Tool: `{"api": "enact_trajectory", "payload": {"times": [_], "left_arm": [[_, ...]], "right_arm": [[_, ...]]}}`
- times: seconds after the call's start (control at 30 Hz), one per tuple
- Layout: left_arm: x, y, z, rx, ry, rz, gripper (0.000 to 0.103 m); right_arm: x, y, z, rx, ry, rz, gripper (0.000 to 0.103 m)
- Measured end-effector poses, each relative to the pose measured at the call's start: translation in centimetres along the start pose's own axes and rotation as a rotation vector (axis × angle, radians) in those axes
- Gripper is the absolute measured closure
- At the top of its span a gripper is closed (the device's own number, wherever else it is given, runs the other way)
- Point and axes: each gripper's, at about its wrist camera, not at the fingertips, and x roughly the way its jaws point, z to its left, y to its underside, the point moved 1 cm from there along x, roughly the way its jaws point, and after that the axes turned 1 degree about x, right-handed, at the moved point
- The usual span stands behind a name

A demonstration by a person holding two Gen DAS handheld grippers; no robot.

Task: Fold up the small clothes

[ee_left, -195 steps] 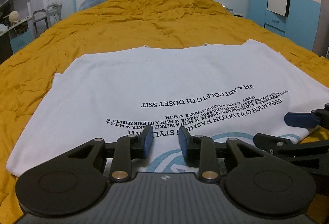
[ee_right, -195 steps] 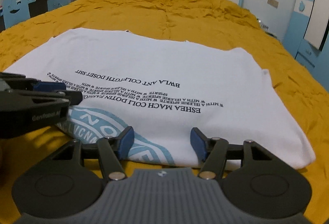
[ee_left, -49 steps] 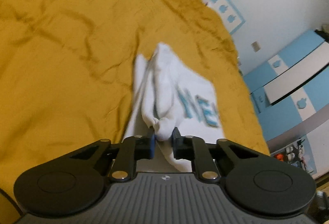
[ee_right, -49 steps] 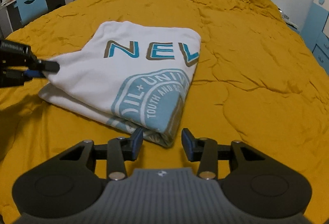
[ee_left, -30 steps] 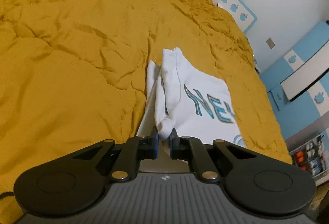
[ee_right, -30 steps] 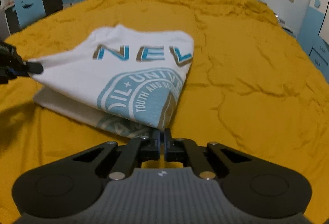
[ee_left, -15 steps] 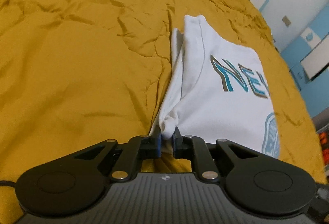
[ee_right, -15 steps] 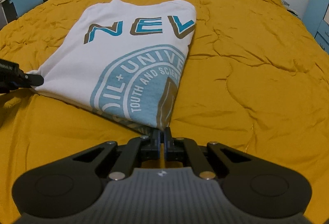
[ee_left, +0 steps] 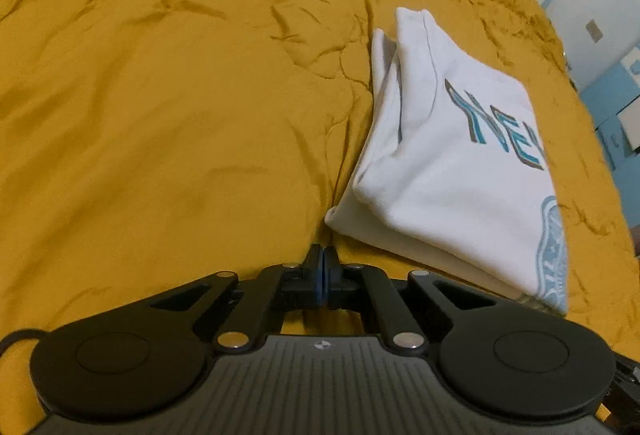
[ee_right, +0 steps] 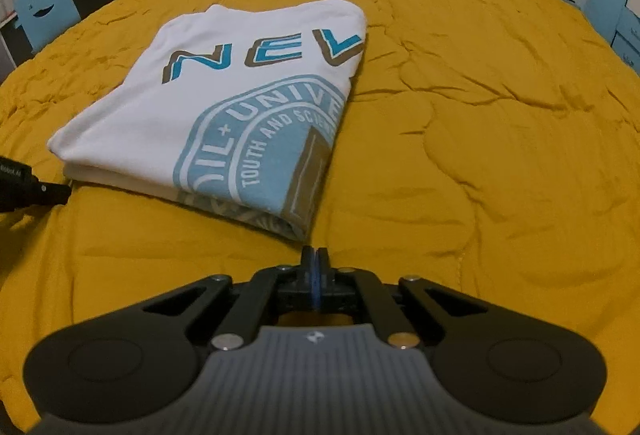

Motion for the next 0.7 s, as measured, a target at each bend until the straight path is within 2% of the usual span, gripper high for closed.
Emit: {"api": "enact_trajectory", "payload": {"times": [0.17, 0.33, 0.4, 0.47, 0.6, 0.67, 0.7], "left_arm": [[-2.2, -0.1, -0.7, 0.031, 0.017, -0.053, 0.097], [-4.7, -1.4, -1.6, 0.059, 0.061, -0.151, 0.085], [-5.0, -2.3, -2.2, 0.069, 0.087, -0.175, 0.074], [-5.1, -3.2, -2.7, 0.081, 0.105, -0.189, 0.063], [-4.6, -5.1, -3.6, 0.084, 0.132, -0.211, 0.038], [-4.2, -6.0, -3.9, 0.073, 0.163, -0.219, 0.029], [-4.0, -6.4, -4.0, 0.071, 0.178, -0.222, 0.024]], "right_arm": [[-1.5, -0.5, -0.8, 0.028, -0.018, -0.015, 0.103], [-2.8, -1.8, -1.7, 0.074, -0.022, -0.063, 0.101], [-3.0, -2.3, -2.1, 0.095, -0.029, -0.077, 0.097], [-3.1, -2.9, -2.4, 0.112, -0.032, -0.093, 0.079], [-2.8, -4.1, -2.7, 0.136, -0.040, -0.118, 0.069], [-2.6, -4.7, -2.9, 0.148, -0.052, -0.133, 0.057], [-2.4, -5.1, -2.9, 0.152, -0.059, -0.137, 0.056]]}}
